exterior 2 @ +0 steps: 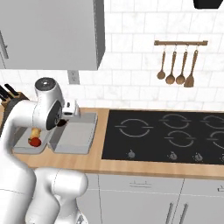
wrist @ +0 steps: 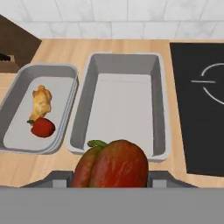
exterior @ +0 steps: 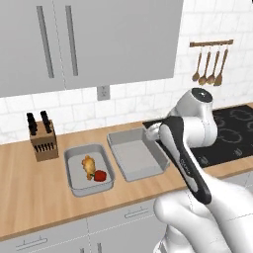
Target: Place one bell pepper and one chicken drumstick in each tupperware on the nearby counter, to pack two identical lunches.
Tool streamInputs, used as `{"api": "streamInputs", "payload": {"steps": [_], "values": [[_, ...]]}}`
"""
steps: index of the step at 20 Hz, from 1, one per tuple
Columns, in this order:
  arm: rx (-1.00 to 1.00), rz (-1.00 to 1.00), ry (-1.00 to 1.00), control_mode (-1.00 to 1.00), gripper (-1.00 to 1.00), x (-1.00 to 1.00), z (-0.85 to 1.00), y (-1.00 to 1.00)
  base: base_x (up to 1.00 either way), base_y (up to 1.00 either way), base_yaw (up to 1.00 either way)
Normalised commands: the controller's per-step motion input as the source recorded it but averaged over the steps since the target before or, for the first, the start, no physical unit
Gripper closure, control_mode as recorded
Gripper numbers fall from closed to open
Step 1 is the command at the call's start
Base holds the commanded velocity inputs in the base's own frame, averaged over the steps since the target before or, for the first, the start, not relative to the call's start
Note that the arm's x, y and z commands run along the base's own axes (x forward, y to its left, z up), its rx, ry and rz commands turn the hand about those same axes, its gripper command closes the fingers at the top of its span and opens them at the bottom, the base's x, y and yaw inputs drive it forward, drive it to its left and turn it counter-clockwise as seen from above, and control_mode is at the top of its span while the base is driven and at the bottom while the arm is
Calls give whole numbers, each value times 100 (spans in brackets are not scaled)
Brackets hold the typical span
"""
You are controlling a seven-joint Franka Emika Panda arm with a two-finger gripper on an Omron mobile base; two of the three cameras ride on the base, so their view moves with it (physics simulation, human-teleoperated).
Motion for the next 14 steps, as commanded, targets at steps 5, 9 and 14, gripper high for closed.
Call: {"api": "streamInputs", "payload": {"steps": [5,9,14], "values": [[0,14,8,-100,100,75,-73,10,0,0,0],[0,9,5,-100,100,87,-56,7,0,0,0],[0,7,5,-100,100,81,-52,22,0,0,0]]}}
